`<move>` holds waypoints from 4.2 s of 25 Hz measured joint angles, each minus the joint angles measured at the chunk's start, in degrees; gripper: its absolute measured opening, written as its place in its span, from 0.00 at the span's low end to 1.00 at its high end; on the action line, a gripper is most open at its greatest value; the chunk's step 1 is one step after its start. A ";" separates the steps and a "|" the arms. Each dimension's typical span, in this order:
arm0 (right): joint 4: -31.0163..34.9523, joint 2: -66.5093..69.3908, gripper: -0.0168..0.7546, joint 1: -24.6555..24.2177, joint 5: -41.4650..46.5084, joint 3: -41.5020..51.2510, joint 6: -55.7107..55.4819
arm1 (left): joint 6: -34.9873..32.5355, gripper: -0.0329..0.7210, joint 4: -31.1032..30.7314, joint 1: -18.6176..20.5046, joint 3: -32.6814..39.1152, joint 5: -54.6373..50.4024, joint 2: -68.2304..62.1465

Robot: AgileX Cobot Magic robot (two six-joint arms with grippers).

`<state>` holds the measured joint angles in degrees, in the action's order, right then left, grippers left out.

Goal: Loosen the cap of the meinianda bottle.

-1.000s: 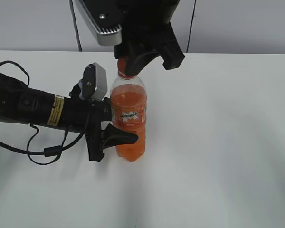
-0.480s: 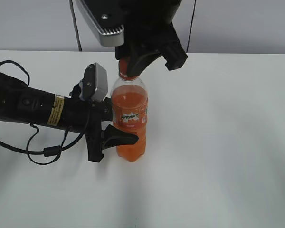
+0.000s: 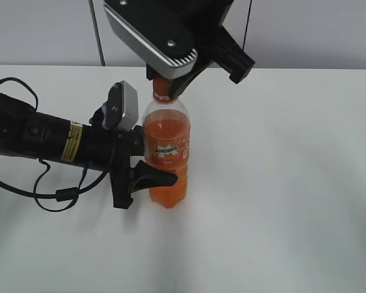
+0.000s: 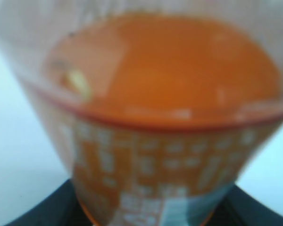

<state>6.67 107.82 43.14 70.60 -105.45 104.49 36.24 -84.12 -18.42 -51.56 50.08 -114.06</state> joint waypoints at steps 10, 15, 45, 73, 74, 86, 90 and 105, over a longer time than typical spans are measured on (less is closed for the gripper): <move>0.00 -0.10 0.37 0.00 0.00 0.00 24.24 | 0.05 0.53 -0.33 0.00 -0.11 0.00 0.00; 0.00 -0.10 0.37 0.00 -0.07 0.00 32.92 | 0.10 0.53 -0.40 0.00 -0.11 0.00 0.00; 2.45 -2.10 0.37 -0.25 -0.42 -0.16 70.97 | 0.16 0.53 -0.99 0.05 -0.11 0.26 0.00; -27.61 -9.74 0.37 -15.49 -0.55 -0.10 -39.39 | 0.16 0.53 -1.10 0.05 -0.11 0.26 0.00; -28.10 -9.81 0.37 -16.28 -0.55 -0.10 -44.24 | 0.16 0.53 -1.10 0.05 -0.11 0.26 0.00; -28.31 -9.92 0.37 -20.36 -0.55 0.42 -94.40 | 0.16 0.53 -1.16 0.05 -0.11 0.30 0.00; -27.32 -9.92 0.37 -20.47 -0.55 1.86 -103.06 | 0.16 0.53 -1.16 0.05 -0.11 0.30 0.00; -12.54 -10.68 0.37 -29.91 -11.52 23.36 -108.87 | 0.16 0.53 -1.21 0.05 -0.11 0.30 0.00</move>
<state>-5.87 97.15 13.24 59.08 -82.09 -4.38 36.39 -85.33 -18.37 -51.67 50.38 -114.06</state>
